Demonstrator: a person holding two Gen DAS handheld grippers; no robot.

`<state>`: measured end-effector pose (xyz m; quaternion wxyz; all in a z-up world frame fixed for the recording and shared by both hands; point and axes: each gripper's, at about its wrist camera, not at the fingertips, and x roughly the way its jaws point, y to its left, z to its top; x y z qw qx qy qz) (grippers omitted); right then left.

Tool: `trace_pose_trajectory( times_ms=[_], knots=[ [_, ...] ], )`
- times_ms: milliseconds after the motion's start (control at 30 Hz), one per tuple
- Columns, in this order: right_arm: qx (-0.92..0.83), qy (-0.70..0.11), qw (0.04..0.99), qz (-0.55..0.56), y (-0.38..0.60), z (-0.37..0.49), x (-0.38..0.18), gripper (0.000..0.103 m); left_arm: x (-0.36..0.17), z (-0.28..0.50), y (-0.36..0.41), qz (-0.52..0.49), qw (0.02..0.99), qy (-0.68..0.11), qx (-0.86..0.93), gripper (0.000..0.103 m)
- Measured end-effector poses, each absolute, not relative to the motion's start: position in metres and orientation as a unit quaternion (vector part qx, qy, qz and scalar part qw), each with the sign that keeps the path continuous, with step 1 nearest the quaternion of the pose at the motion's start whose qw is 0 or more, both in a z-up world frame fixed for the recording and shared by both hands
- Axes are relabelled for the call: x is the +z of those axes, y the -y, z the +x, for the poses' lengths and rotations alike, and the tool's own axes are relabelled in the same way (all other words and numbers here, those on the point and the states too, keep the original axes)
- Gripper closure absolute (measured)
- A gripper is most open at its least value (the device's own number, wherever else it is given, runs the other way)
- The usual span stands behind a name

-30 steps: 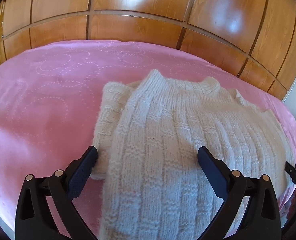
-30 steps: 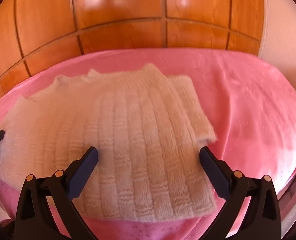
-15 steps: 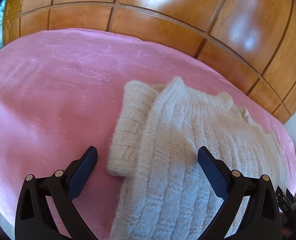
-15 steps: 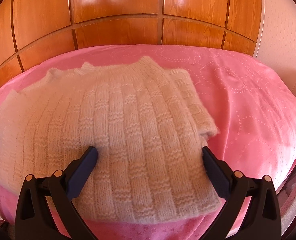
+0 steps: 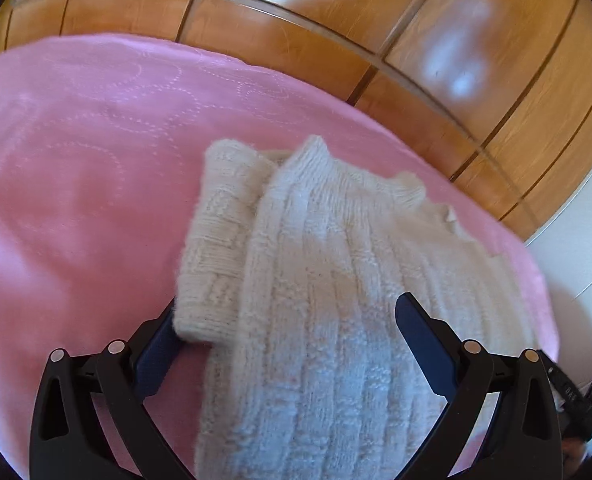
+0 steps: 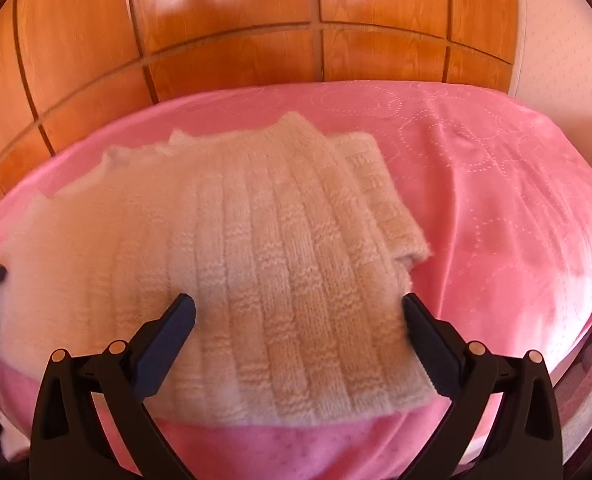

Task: Fold small clothes
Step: 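Grasp the side edge of the folded sweater with the left gripper, then fold the held side over the sweater and open the left gripper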

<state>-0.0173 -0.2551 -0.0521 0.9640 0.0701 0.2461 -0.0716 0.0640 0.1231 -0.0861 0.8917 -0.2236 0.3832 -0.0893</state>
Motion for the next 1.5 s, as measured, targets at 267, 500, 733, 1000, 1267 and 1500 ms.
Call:
trace_pose_trajectory(
  times_ms=[267, 500, 733, 1000, 1267, 1500],
  knots=[
    [-0.057, -0.217, 0.974, -0.015, 0.206, -0.034, -0.050, 0.002, -0.090, 0.076, -0.124, -0.248, 0.882, -0.384, -0.114, 0.007],
    [-0.113, -0.225, 0.964, -0.091, 0.186, -0.021, -0.085, 0.002, -0.095, 0.082, -0.137, -0.297, 0.866, -0.389, -0.103, 0.038],
    [-0.108, -0.224, 0.965, -0.080, 0.194, -0.019, -0.084, 0.002, -0.091, 0.080, -0.131, -0.263, 0.874, -0.392, -0.114, 0.023],
    [-0.178, -0.186, 0.930, -0.261, 0.142, -0.031, -0.087, 0.002, -0.090, 0.076, -0.113, -0.194, 0.890, -0.397, -0.113, 0.012],
    [-0.135, -0.220, 0.961, -0.102, 0.179, -0.029, -0.087, 0.002, -0.099, 0.089, -0.140, -0.317, 0.839, -0.418, -0.146, 0.070],
    [-0.105, -0.234, 0.966, -0.039, 0.195, -0.026, -0.084, 0.002, -0.072, 0.089, -0.137, -0.359, 0.822, -0.409, -0.165, 0.076]
  ],
)
